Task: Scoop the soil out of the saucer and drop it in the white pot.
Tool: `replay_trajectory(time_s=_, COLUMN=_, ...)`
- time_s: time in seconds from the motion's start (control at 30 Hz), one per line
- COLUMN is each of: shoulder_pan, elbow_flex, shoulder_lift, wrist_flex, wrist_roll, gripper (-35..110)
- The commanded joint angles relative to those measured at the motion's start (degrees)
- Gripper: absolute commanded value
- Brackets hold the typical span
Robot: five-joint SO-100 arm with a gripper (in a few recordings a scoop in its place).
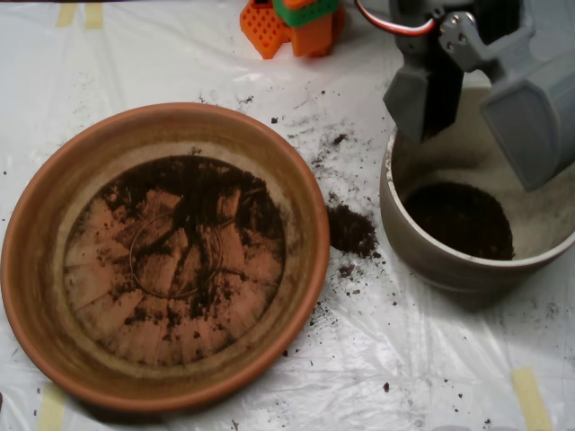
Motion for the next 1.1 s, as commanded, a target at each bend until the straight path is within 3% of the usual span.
replay_trajectory(time_s=0.0, shoulder_pan=0.97, elbow_flex=-0.53, shoulder_lift=6.42, wrist_flex=0.97, wrist_roll=0.7, gripper=37)
replay_trajectory(time_s=0.4, shoulder_pan=23.2, elbow_flex=1.41, shoulder_lift=16.79, wrist_flex=3.34, wrist_roll=8.79, gripper=36)
replay_trajectory(time_s=0.7, shoulder_pan=42.1, elbow_flex=14.77, shoulder_lift=20.48, wrist_flex=1.23, wrist_roll=6.86, gripper=37)
replay_trajectory(time_s=1.07, shoulder_pan=51.94, elbow_flex=45.18, shoulder_lift=22.94, wrist_flex=-16.52, wrist_roll=1.76, gripper=37)
